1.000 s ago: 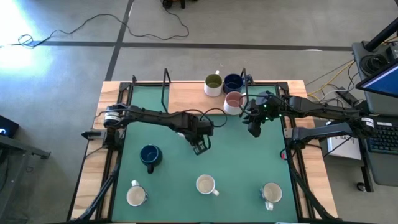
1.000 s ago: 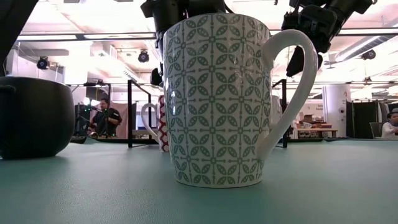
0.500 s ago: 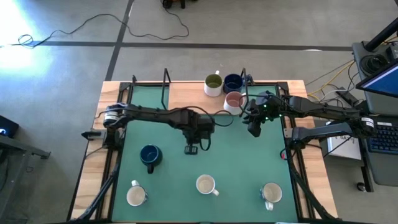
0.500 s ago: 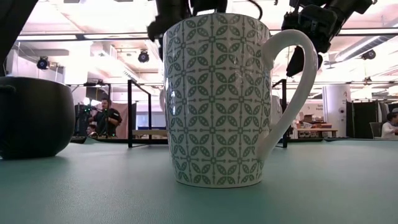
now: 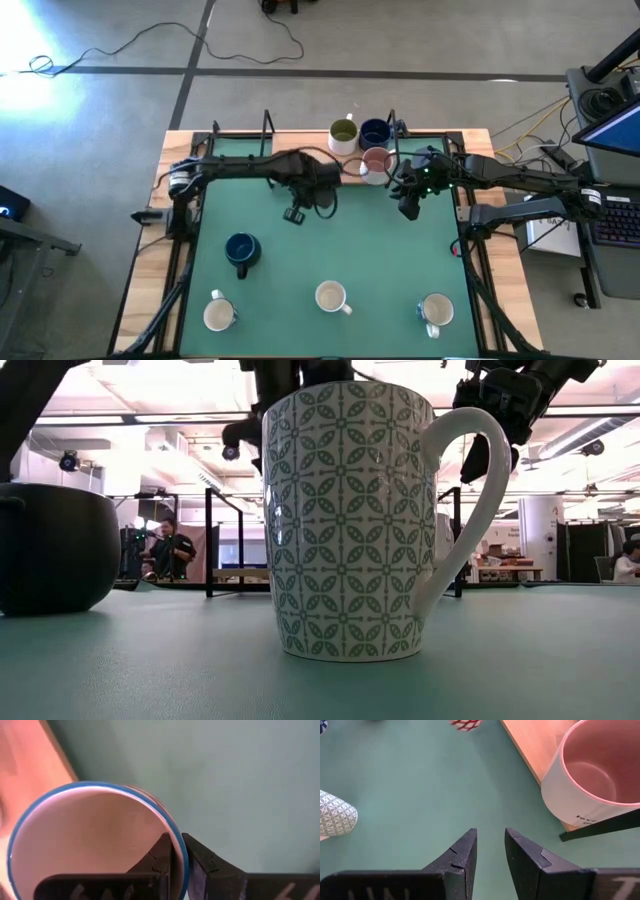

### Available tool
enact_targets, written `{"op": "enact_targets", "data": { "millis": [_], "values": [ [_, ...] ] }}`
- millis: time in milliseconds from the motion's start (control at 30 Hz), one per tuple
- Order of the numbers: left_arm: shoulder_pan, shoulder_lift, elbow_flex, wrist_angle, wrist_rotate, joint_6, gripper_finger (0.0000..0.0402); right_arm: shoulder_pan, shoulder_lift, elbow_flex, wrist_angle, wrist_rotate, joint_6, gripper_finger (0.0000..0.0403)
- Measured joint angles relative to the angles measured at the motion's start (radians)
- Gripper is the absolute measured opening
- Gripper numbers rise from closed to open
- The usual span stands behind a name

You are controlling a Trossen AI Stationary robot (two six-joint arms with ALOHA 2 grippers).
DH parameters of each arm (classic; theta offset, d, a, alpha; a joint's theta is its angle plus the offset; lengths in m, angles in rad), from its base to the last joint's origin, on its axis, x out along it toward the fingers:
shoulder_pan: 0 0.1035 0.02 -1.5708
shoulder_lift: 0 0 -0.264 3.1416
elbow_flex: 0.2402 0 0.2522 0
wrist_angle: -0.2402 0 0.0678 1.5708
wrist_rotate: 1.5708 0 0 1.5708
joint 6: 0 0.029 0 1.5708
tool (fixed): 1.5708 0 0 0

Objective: Place coffee mugs
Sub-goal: Put the red pattern mug on the shelf

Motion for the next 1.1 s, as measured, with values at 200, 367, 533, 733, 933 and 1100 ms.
{"op": "enact_targets", "data": {
  "millis": [200,367,533,733,933,1100],
  "values": [
    [0.117,-0.004,-0.001,-0.022,0.0,0.122,0.0009,0.0,0.0,0.0,0.0,0.0,0.0,0.0089],
    [0.236,-0.005,-0.001,-0.015,0.058,0.238,0.0009,0.0,0.0,0.0,0.0,0.0,0.0,0.0089],
    [0.347,-0.005,-0.002,0.003,0.13,0.281,0.0009,0.0,0.0,0.0,0.0,0.0,0.0,0.0089],
    [0.425,-0.005,-0.002,0.006,0.131,0.266,0.0009,0.0,0.0,0.0,0.0,0.0,0.0,0.0089],
    [0.463,-0.005,-0.002,0.049,0.123,0.19,0.0009,0.0,0.0,0.0,0.0,0.0,0.0,0.0089],
    [0.493,-0.005,-0.002,0.047,0.123,0.206,0.0009,0.0,0.0,0.0,0.0,0.0,0.0,0.0089]
  ]
}}
